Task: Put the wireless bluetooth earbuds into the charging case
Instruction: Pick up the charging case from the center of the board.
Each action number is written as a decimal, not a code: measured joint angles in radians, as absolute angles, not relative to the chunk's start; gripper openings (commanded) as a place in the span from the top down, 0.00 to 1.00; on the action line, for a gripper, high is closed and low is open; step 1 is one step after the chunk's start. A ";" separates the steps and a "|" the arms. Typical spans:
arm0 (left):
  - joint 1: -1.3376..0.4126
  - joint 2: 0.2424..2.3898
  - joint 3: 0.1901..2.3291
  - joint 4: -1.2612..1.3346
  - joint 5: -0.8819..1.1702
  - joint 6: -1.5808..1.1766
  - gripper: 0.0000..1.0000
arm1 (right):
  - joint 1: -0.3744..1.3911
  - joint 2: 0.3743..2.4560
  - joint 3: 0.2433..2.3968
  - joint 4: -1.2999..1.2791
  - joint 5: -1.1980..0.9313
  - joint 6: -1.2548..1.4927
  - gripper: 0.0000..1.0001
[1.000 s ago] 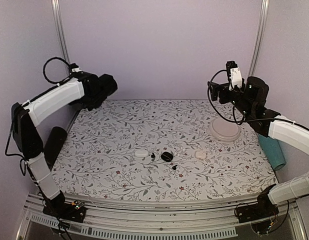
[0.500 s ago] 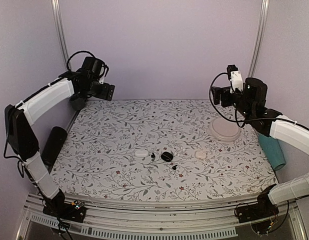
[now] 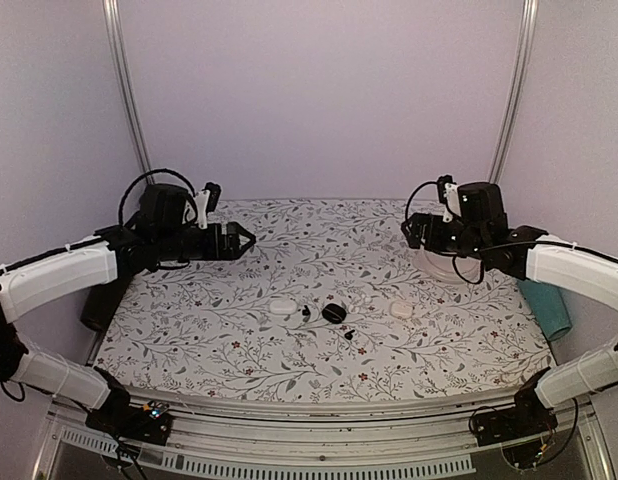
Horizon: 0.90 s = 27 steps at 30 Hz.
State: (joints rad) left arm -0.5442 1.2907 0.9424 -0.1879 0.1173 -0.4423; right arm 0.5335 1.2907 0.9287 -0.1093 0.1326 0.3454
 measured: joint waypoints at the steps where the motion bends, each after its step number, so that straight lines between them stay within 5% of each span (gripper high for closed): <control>1: -0.559 1.269 0.897 -0.143 0.128 -0.472 0.04 | 0.564 1.306 0.928 -0.134 0.136 0.369 0.01; 7: -0.692 1.250 0.688 0.001 0.173 -0.661 0.04 | 0.720 1.375 0.925 -0.263 0.160 0.511 0.01; 14: -0.773 1.359 0.710 -0.017 0.238 -0.717 0.04 | 0.740 1.373 0.805 -0.311 0.171 0.649 0.00; 22: -0.775 1.363 0.723 0.109 0.294 -0.735 0.04 | 0.719 1.459 0.781 -0.345 0.139 0.722 0.23; 27: -0.775 1.402 0.749 0.200 0.261 -0.760 0.04 | 0.731 1.595 0.894 -0.403 0.171 0.772 0.24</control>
